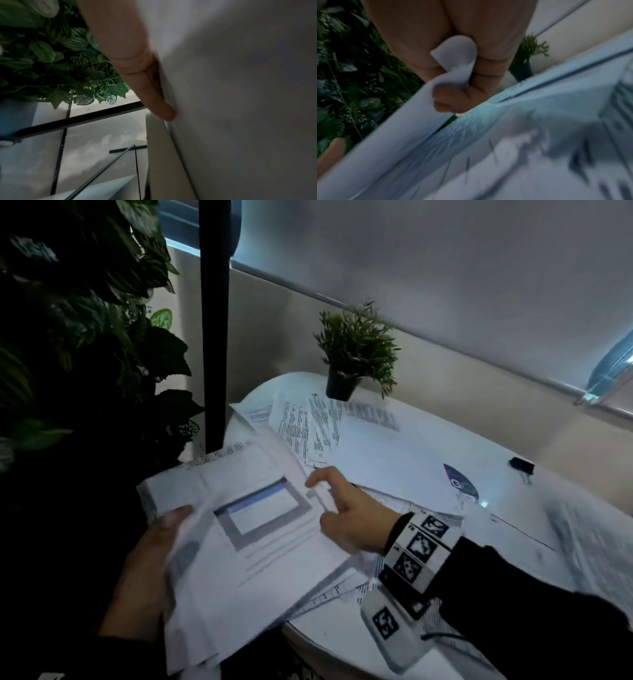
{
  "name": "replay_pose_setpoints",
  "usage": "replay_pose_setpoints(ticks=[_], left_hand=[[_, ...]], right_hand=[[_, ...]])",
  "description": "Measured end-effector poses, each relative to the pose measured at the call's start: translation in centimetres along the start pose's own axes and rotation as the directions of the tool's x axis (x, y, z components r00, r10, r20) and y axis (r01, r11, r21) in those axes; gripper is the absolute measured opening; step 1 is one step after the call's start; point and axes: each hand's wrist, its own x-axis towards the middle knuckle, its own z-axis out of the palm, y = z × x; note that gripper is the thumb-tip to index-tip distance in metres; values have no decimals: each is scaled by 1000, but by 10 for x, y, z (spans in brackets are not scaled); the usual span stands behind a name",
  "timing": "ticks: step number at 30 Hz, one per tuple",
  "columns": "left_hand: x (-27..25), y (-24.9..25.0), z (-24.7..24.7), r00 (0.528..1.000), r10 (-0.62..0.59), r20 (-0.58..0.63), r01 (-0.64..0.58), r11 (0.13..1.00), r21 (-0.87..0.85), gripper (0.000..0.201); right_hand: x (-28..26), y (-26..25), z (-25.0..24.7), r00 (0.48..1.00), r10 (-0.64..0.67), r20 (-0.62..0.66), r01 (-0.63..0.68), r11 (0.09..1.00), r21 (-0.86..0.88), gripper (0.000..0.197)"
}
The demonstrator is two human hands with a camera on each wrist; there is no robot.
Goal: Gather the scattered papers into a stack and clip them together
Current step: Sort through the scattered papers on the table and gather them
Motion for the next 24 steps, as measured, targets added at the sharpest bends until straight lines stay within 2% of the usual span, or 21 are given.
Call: replay_pose_setpoints(ticks=[2,3,5,7,8,10,11,12,15,16,17,18,20,22,23,24], left_hand=[[-1,-5,-3,999,49,-15,-48,998,47,39],[-5,-8,-5,997,77,-15,-76,995,61,35],[-9,-18,-10,994,105,11,-105,988,116,41],[-8,-16,-9,991,129,25,-131,983,132,41],[-8,-14,-9,991,132,31,-135,982,135,41],[-7,-13,-10,988,139,67,-146,980,133,43],[-8,-14,-10,987,134,91,-145,980,133,45],[-9,-13,-10,987,129,94,-142,980,137,47],[-7,-12,-16,988,98,120,-115,983,145,54],[-7,-10,-16,987,92,133,-112,982,153,56],[-6,-10,-17,986,83,146,-106,982,154,56],[-6,-11,-18,987,84,135,-105,981,160,55],[-5,-12,-18,990,79,116,-97,984,152,54],[-5,-13,-18,992,71,106,-87,983,160,55],[-6,-13,-16,992,79,96,-94,982,163,55],[-8,-12,-14,991,91,100,-107,980,166,54]], right_hand=[[1,5,2,998,65,12,-65,997,-43,39],[3,7,-1,997,79,4,-78,991,-108,36],[9,9,-11,994,63,-93,-87,956,-282,32],[21,17,-27,969,80,-234,-168,909,-382,42],[28,24,-35,951,129,-280,-244,871,-426,53],[41,42,-47,909,268,-319,-408,730,-548,73],[47,50,-51,890,322,-324,-456,656,-601,73],[51,54,-55,878,354,-322,-477,603,-639,63],[62,55,-68,878,404,-256,-449,507,-736,15],[64,53,-72,878,412,-245,-439,485,-757,6],[64,51,-75,877,412,-249,-441,479,-759,12],[63,49,-80,873,415,-257,-452,491,-745,17],[54,40,-92,883,356,-306,-467,597,-652,19],[39,23,-108,865,179,-469,-408,793,-451,26],[32,14,-115,812,46,-582,-276,908,-314,29],[24,2,-119,714,-54,-698,-73,986,-150,32]])
